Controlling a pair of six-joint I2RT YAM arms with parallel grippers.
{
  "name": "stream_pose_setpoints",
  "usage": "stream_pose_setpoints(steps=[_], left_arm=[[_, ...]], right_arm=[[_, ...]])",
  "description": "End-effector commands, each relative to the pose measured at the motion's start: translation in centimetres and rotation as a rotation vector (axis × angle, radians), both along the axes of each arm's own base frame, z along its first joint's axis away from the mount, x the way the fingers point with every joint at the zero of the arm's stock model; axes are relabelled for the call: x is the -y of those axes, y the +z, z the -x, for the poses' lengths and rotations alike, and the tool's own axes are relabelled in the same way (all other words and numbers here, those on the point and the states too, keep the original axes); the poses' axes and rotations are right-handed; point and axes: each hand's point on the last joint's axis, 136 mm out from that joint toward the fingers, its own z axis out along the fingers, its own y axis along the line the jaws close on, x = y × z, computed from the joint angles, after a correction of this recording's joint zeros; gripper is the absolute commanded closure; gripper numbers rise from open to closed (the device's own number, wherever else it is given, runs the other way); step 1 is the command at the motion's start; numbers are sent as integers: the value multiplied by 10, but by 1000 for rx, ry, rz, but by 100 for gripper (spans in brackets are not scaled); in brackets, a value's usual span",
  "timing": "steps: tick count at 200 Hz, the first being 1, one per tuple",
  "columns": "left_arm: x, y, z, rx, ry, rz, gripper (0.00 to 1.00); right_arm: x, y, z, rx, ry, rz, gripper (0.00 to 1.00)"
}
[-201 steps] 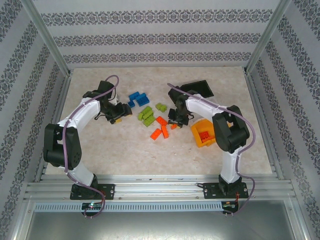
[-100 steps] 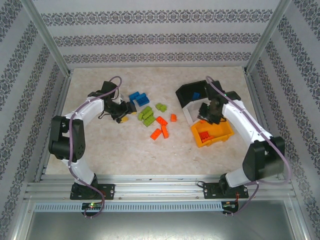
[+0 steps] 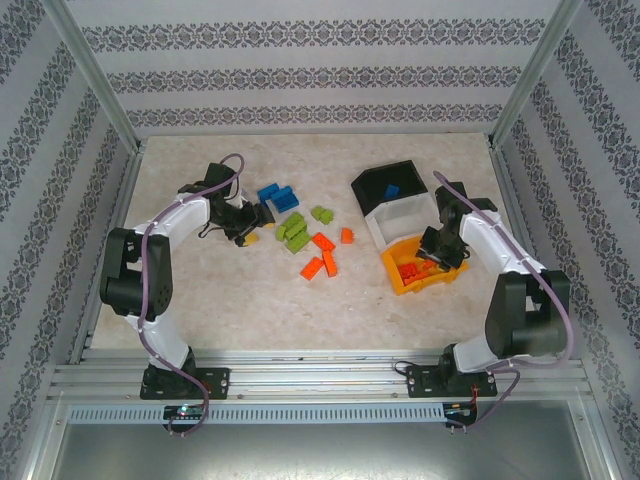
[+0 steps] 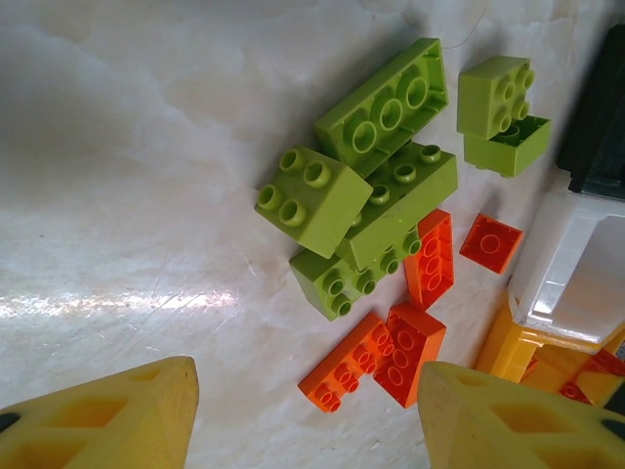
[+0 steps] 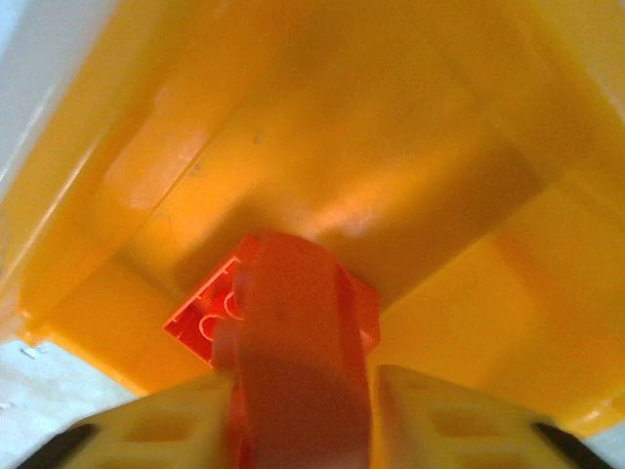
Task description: Sort the legos into containers by color
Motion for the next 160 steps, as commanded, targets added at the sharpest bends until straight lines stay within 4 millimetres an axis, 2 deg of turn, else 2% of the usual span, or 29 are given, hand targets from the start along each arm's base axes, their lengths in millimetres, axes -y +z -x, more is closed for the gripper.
stream_pose_setpoints(steps=[1, 17, 50, 70, 99, 113, 128, 160], left_arm=[[2, 10, -8, 40, 11, 6, 38], [1, 11, -10, 42, 11, 4, 38], [0, 13, -14, 49, 7, -15, 38], [-14, 14, -18, 53, 7, -87, 38], [-39, 15, -33, 43, 32, -164, 38], [-48, 10, -42, 24, 35, -191, 38], [-49, 6, -53, 16, 16, -203, 38], [-54, -14, -69, -30, -26, -261, 38]], right_arm=[[1, 4, -9, 16, 23, -3, 42], [2, 5, -11, 24, 21, -1, 35], [0, 7, -13, 31, 22, -8, 33], [-4, 14, -17, 63, 23, -31, 33], [-12, 29, -21, 119, 28, -55, 32], [-17, 34, -19, 132, 36, -65, 32], [-22, 37, -16, 139, 40, -72, 32], [-28, 41, -11, 144, 40, -84, 32]])
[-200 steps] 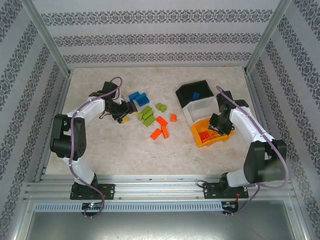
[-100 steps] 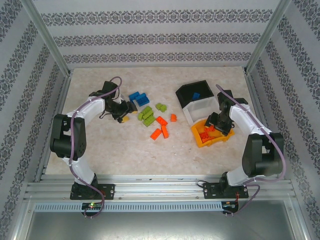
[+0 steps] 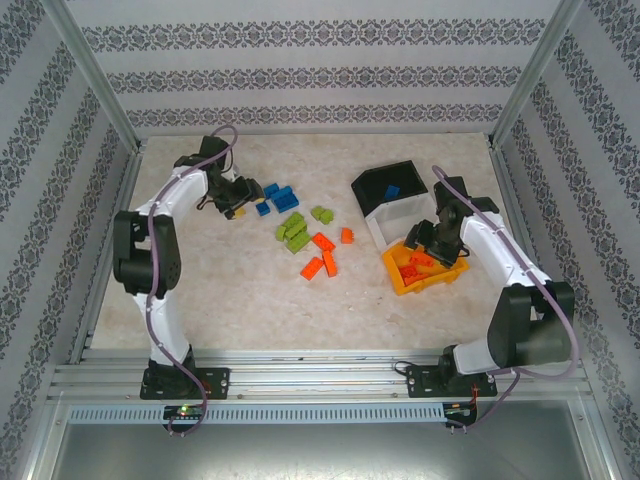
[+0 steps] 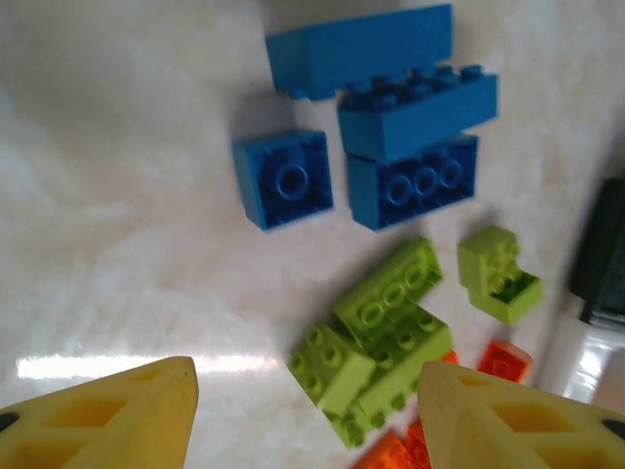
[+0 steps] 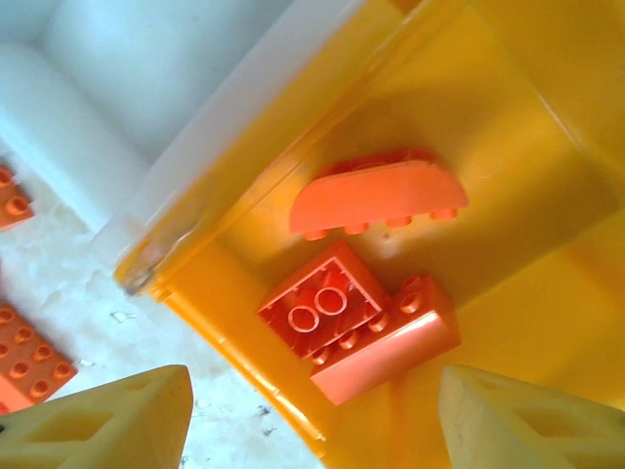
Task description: Sort the legos into containers by color
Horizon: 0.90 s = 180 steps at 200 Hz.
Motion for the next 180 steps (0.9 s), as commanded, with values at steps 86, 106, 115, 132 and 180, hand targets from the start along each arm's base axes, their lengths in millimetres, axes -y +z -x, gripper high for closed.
stream_pose_setpoints(steps=[86, 106, 115, 132, 180], left_arm=[[2, -52, -34, -142, -105, -137, 38], [10, -58, -36, -154, -130, -150, 38], [15, -61, -37, -161, -141, -154, 38], [19, -69, -37, -179, -146, -161, 38], [13, -82, -40, -211, -128, -209, 40]], right_arm=[[-12, 9, -8, 2, -10, -38, 32], [-12, 8, -11, -1, -11, -37, 32], [-12, 7, -12, -3, -10, -38, 32], [-13, 8, -15, -2, -9, -41, 32], [-16, 11, -19, 4, 3, -40, 32]])
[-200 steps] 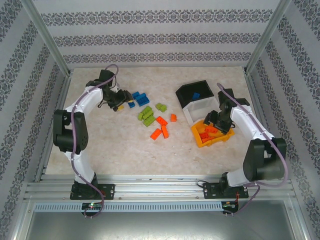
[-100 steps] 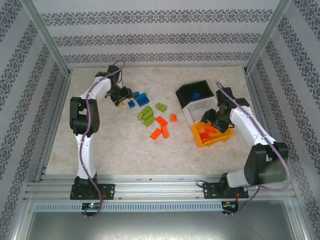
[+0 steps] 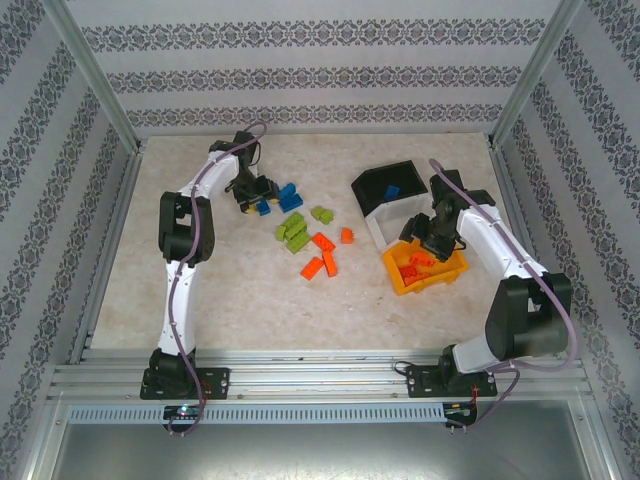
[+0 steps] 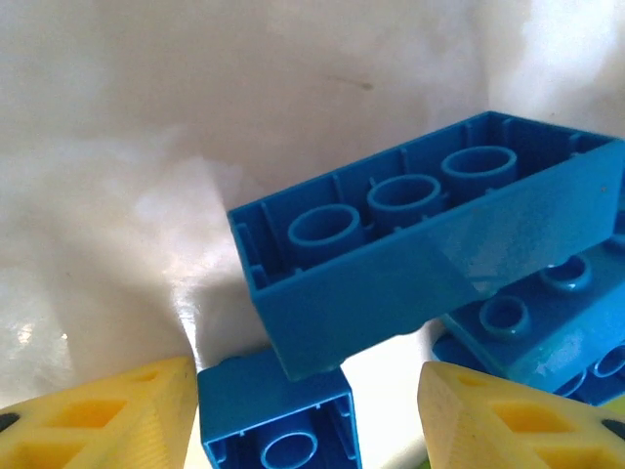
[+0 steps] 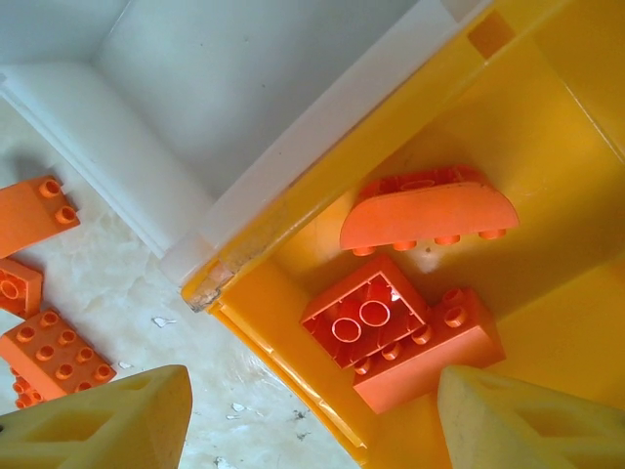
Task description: Sort the legos into containers by color
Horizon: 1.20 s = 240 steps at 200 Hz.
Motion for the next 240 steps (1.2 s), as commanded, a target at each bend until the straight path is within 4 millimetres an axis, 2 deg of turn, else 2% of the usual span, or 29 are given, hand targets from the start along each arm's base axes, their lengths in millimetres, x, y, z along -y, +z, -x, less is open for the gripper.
stream_pose_setpoints(steps=[1, 49, 104, 126, 163, 177, 204, 240], left_arm=[[-6, -17, 12, -80, -10, -57, 40], [-17, -26, 30, -141, -57, -123, 47], [-26, -25, 56, -166, -103, -158, 56], [-26, -20, 61, -159, -104, -154, 64], [-19, 2, 59, -109, -90, -107, 65], [-6, 18, 54, -69, -87, -39, 65], [26, 62, 38, 50, -52, 127, 65], [108, 119, 12, 188, -11, 426, 65]], right_arm=[[-6, 6, -4, 2, 1, -15, 32], [-4, 5, -4, 4, -4, -8, 32], [-8, 4, -9, 20, -7, -25, 32], [-9, 7, -10, 30, -4, -26, 32], [-9, 10, -8, 41, -1, -21, 32], [-8, 13, -5, 49, 1, -13, 32], [-2, 22, 2, 77, 0, 7, 32], [0, 30, 17, 138, -20, -8, 32]])
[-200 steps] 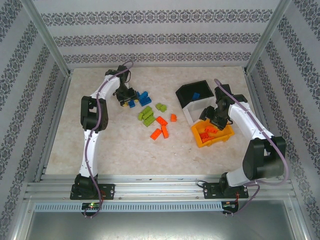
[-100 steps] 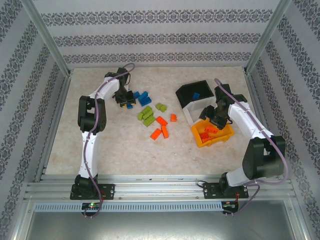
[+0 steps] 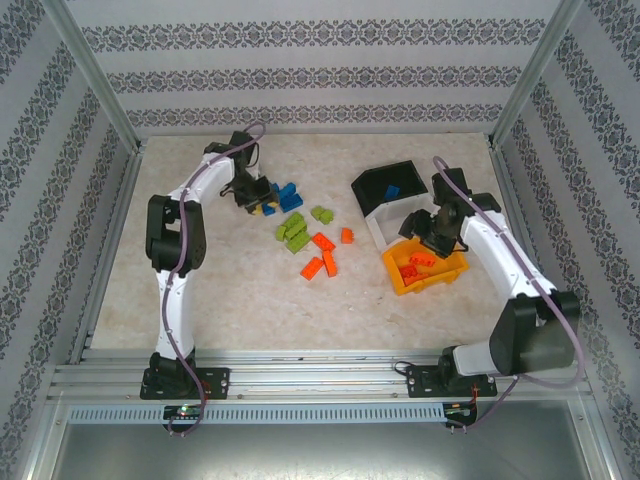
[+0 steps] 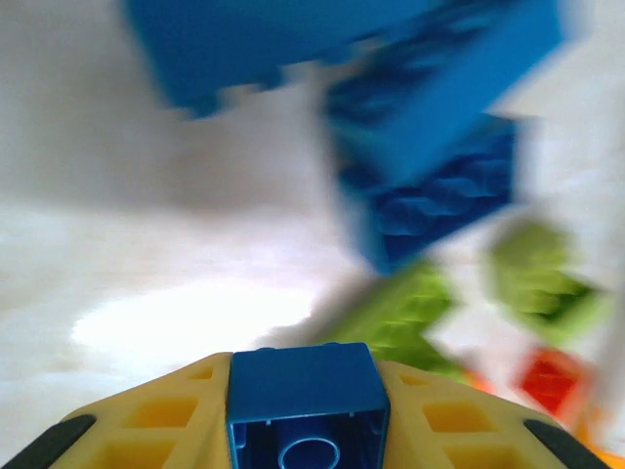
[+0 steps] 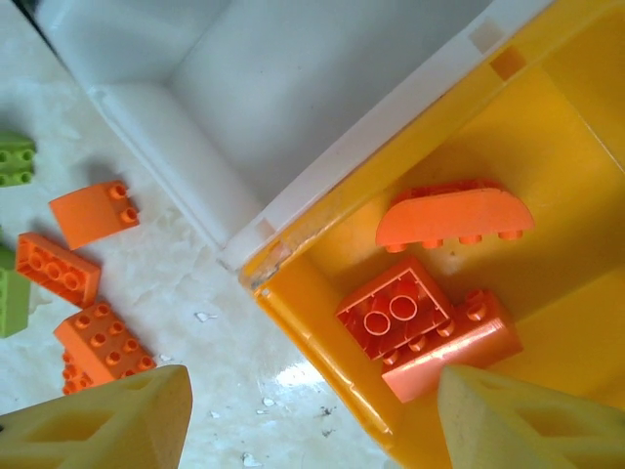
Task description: Sort the legos into containers by color
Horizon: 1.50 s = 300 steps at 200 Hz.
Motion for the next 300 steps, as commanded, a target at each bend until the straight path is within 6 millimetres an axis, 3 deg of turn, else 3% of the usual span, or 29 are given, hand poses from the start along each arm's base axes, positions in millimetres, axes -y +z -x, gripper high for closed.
stream_pose_setpoints(steps=[1, 23, 47, 85, 119, 132, 152, 193, 214, 235, 268, 300], left_arm=[[74, 67, -19, 136, 14, 278, 65], [134, 85, -34, 173, 15, 461, 65], [189, 88, -54, 182, 34, 626, 65], [251, 93, -81, 210, 45, 800, 65], [273, 83, -91, 203, 36, 774, 60], [272, 79, -96, 203, 58, 774, 50], [271, 75, -99, 207, 71, 770, 44], [271, 83, -95, 211, 40, 785, 42], [254, 97, -90, 251, -10, 715, 42], [215, 100, -78, 289, -62, 524, 41], [108, 72, -41, 228, -117, 22, 40], [12, 54, -10, 129, -166, -325, 36]], right_arm=[[3, 3, 15, 25, -17, 2, 32], [-5, 8, 19, 89, -35, -55, 32], [-18, 22, 20, 197, -15, -114, 32], [-26, 32, 37, 282, -18, -150, 32], [-17, 28, 56, 293, -64, -137, 32], [-14, 29, 61, 303, -75, -133, 32], [-11, 29, 66, 310, -92, -130, 32], [-12, 28, 61, 303, -94, -127, 32], [-16, 27, 53, 287, -77, -130, 32], [-24, 25, 43, 270, -54, -137, 32], [-39, 12, 29, 205, -20, -123, 32], [-71, 0, 18, 136, 78, -107, 32]])
